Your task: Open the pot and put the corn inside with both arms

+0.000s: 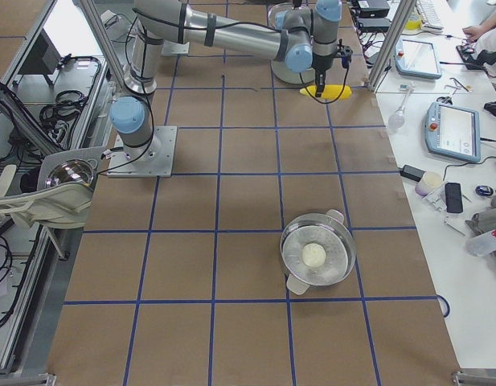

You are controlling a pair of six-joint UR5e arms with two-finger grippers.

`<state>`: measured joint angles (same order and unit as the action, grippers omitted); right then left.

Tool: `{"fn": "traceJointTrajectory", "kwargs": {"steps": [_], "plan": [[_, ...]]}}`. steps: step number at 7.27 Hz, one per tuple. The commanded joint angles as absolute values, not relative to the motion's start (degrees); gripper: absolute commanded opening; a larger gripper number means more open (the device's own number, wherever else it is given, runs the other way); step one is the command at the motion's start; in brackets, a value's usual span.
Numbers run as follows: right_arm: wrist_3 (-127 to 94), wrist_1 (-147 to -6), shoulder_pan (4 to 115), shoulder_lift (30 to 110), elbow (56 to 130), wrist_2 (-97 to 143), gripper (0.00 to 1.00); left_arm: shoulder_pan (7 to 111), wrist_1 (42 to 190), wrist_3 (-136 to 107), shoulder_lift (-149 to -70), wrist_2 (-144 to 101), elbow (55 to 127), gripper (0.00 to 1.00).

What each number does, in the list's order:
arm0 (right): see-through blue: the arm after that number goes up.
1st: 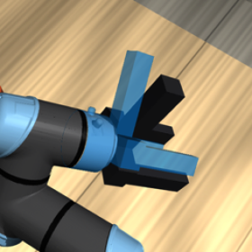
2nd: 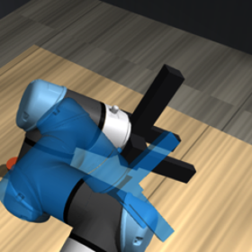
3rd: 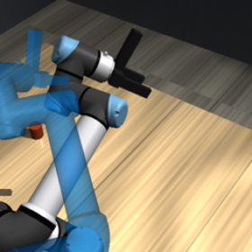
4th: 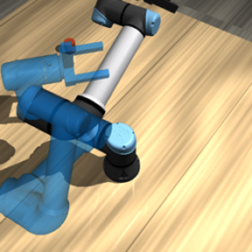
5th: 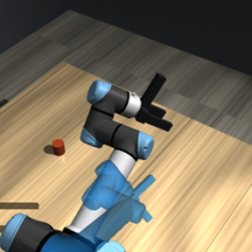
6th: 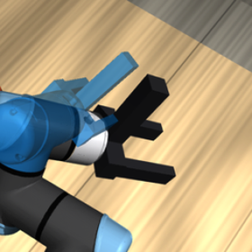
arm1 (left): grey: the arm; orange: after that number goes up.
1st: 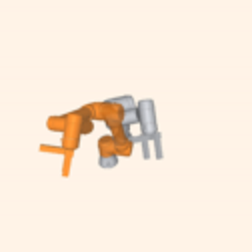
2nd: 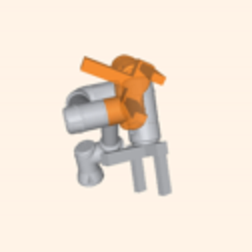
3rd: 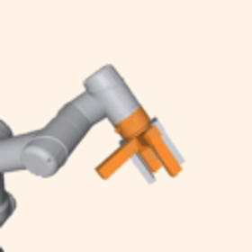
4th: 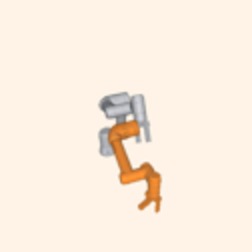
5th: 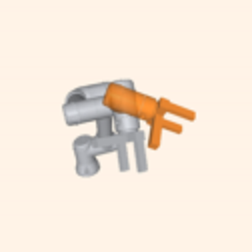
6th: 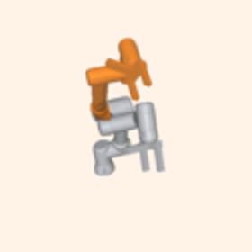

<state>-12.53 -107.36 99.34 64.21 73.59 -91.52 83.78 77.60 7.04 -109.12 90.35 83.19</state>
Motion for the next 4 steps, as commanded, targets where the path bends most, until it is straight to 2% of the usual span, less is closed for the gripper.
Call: {"fn": "traceJointTrajectory", "kwargs": {"steps": [1, 4], "plan": [[-17.21, -106.96, 109.82, 63.12, 70.15, -91.06, 0.00, 76.41, 76.74, 16.05, -107.93, 90.35, 88.04, 0.00], [-21.88, -112.37, 119.95, 55.14, 66.88, -90.44, 0.00, 71.20, 66.74, 17.49, -108.10, 90.26, 95.96, 0.00]]}}
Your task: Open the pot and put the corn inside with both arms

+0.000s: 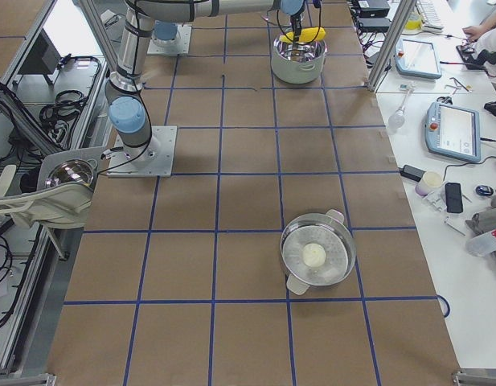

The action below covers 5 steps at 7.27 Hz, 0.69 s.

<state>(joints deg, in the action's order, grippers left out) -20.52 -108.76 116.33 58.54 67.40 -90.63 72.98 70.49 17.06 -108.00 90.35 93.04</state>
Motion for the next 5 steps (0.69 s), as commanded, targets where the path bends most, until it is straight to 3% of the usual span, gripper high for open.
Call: {"fn": "traceJointTrajectory", "kwargs": {"steps": [1, 2, 3, 5], "plan": [[-20.41, -113.46, 119.97, 53.80, 66.80, -90.44, 0.03, 71.28, 66.62, 17.58, -108.11, 90.35, 97.63, 0.00], [-20.74, -115.99, 119.97, 52.83, 66.97, -90.53, 0.07, 71.19, 63.75, 17.84, -108.37, 90.35, 99.56, 0.00], [-19.44, -117.49, 119.88, 52.47, 66.80, -91.31, 0.35, 71.02, 60.50, 18.45, -108.28, 90.35, 102.54, 0.00], [-18.81, -119.00, 119.79, 52.38, 66.71, -95.15, 0.37, 68.75, 52.77, 19.24, -107.75, 90.09, 108.08, 0.00]]}}
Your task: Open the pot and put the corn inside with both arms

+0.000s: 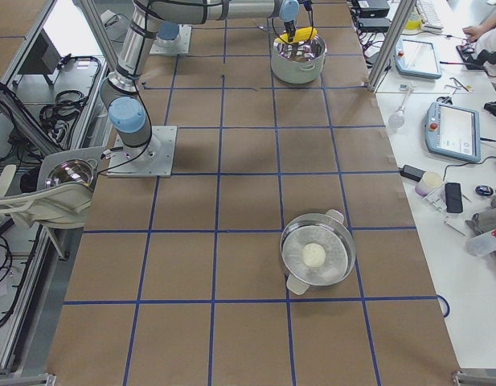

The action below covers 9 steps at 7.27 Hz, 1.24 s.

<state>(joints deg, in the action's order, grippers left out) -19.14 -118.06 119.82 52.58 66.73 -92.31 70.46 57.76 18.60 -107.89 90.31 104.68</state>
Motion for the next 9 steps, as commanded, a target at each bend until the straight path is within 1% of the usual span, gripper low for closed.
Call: {"fn": "traceJointTrajectory", "kwargs": {"steps": [1, 2, 3, 4, 5, 6, 7, 8, 9], "plan": [[-19.16, -119.00, 119.45, 52.30, 67.49, -97.53, 0.37, 67.25, 52.13, 20.03, -107.84, 89.83, 109.24, 0.00], [-19.33, -119.00, 118.66, 52.29, 67.50, -99.12, 0.45, 66.89, 51.34, 20.39, -108.19, 89.74, 110.03, 0.00], [-19.42, -119.00, 118.57, 52.21, 67.41, -99.14, 0.99, 66.88, 50.37, 21.00, -108.54, 89.74, 110.74, 0.00], [-20.90, -118.92, 118.56, 52.29, 67.41, -98.62, 1.00, 66.88, 49.75, 21.09, -108.54, 89.74, 111.44, 0.00], [-22.14, -118.83, 118.56, 52.38, 67.59, -98.70, 1.00, 66.80, 48.44, 21.53, -108.89, 90.08, 111.18, 0.39], [-22.50, -118.83, 118.56, 52.47, 67.50, -98.61, 1.00, 66.80, 47.91, 22.23, -108.81, 90.09, 111.09, 0.99], [-22.33, -118.57, 118.13, 53.25, 67.33, -98.44, 1.00, 67.14, 48.16, 22.24, -107.59, 90.26, 110.48, 1.00], [-21.63, -114.39, 115.60, 56.22, 68.11, -98.44, 1.00, 67.93, 49.56, 21.98, -106.53, 90.35, 108.56, 1.00], [-20.84, -105.82, 110.96, 60.77, 69.07, -95.22, 1.00, 68.37, 55.84, 21.62, -105.13, 90.26, 105.59, 1.00]]}}
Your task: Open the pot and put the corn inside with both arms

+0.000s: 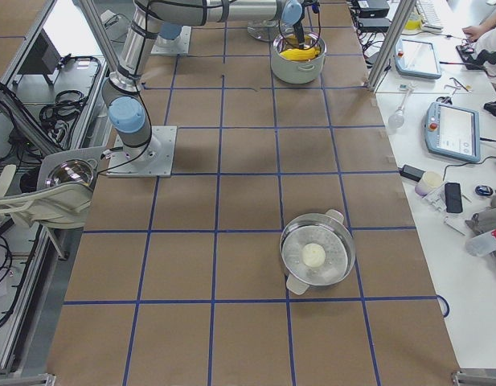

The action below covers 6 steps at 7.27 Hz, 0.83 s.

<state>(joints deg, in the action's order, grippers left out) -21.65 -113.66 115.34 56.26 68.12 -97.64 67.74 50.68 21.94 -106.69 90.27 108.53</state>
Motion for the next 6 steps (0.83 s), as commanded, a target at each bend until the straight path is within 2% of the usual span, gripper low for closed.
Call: {"fn": "traceJointTrajectory", "kwargs": {"steps": [1, 3, 4, 6], "plan": [[-20.57, -98.86, 107.61, 66.39, 71.08, -93.62, 1.00, 69.34, 64.86, 21.10, -103.46, 90.18, 100.42, 1.00], [-14.46, -86.72, 102.77, 77.46, 78.80, -94.39, 1.00, 76.34, 80.00, 15.42, -101.87, 90.61, 88.04, 1.00], [-12.76, -86.40, 98.31, 80.13, 81.53, -93.70, 1.00, 80.21, 84.94, 8.16, -101.00, 90.62, 84.15, 1.00], [-9.15, -82.64, 94.67, 83.39, 81.91, -91.51, 1.00, 87.06, 87.70, -0.76, -97.58, 90.53, 83.06, 1.00]]}}
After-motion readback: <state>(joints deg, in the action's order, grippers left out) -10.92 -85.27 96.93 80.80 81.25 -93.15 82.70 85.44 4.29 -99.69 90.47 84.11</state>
